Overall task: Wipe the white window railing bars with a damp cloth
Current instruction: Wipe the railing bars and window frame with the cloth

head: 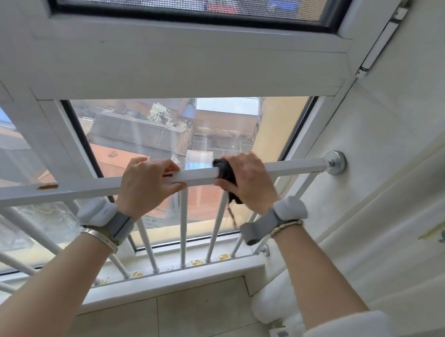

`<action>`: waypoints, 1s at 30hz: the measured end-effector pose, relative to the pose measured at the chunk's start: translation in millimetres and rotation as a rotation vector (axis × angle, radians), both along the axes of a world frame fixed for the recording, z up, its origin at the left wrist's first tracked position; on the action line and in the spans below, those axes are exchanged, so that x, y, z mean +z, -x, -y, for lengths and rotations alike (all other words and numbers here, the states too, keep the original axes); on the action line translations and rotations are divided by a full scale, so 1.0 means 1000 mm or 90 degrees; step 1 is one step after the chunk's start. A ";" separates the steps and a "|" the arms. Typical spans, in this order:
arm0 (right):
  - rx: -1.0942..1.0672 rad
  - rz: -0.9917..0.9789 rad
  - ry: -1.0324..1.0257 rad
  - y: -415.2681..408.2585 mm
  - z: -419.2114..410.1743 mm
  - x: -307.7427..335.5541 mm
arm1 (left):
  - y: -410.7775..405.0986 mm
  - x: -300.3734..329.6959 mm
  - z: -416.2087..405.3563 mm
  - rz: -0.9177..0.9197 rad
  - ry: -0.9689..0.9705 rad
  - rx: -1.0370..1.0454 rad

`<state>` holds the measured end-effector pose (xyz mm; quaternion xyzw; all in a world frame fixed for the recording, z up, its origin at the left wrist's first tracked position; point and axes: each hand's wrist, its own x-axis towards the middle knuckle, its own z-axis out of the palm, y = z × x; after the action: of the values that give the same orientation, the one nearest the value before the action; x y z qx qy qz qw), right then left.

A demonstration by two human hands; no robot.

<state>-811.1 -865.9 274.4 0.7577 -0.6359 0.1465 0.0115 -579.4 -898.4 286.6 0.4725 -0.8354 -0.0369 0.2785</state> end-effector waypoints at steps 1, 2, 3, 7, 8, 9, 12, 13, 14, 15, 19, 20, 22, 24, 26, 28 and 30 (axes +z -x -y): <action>0.015 0.003 0.017 -0.017 0.001 -0.003 | 0.000 0.000 0.000 0.003 -0.001 -0.003; 0.032 0.005 0.038 -0.032 0.001 -0.004 | 0.000 -0.001 0.001 0.005 -0.006 -0.008; 0.051 0.013 0.051 -0.046 0.000 -0.005 | -0.002 0.000 0.001 0.001 -0.014 -0.015; 0.134 0.014 0.069 -0.047 -0.005 -0.008 | -0.016 0.007 0.000 -0.035 -0.066 -0.062; 0.149 -0.005 0.087 -0.034 -0.006 -0.007 | -0.023 0.008 0.001 -0.025 -0.058 -0.070; 0.148 -0.016 0.096 -0.021 -0.008 -0.006 | -0.031 0.010 0.001 -0.008 -0.050 -0.069; 0.091 -0.008 0.090 0.012 -0.016 -0.006 | -0.063 0.014 0.001 0.031 -0.050 -0.022; 0.063 0.002 0.089 0.014 -0.017 -0.006 | -0.072 0.014 0.000 0.035 -0.049 -0.002; 0.036 0.010 0.093 0.009 -0.017 -0.008 | -0.082 0.014 -0.002 0.033 -0.053 0.016; 0.004 0.019 0.099 0.004 -0.016 -0.010 | -0.084 0.015 -0.002 0.030 -0.057 0.025; -0.035 0.044 0.115 -0.064 -0.004 -0.017 | -0.103 0.016 -0.009 0.026 -0.054 0.035; -0.028 0.053 0.121 -0.084 -0.003 -0.017 | -0.106 0.015 -0.009 0.024 -0.052 0.031; -0.012 0.071 0.129 -0.118 -0.001 -0.016 | -0.104 0.014 -0.010 0.014 -0.056 0.034; 0.009 0.071 0.138 -0.153 0.001 -0.015 | -0.104 0.014 -0.010 0.005 -0.059 0.043; 0.019 0.082 0.137 -0.178 0.001 -0.014 | -0.105 0.014 -0.010 0.002 -0.055 0.047; 0.019 0.088 0.131 -0.182 0.001 -0.014 | -0.106 0.014 -0.011 0.000 -0.057 0.053; 0.019 0.071 0.126 -0.171 -0.002 -0.014 | -0.107 0.013 -0.011 -0.011 -0.068 0.050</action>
<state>-640.1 -863.7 260.8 0.7527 -0.6067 0.2508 0.0490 -472.1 -887.1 299.4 0.5189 -0.8106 -0.0742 0.2611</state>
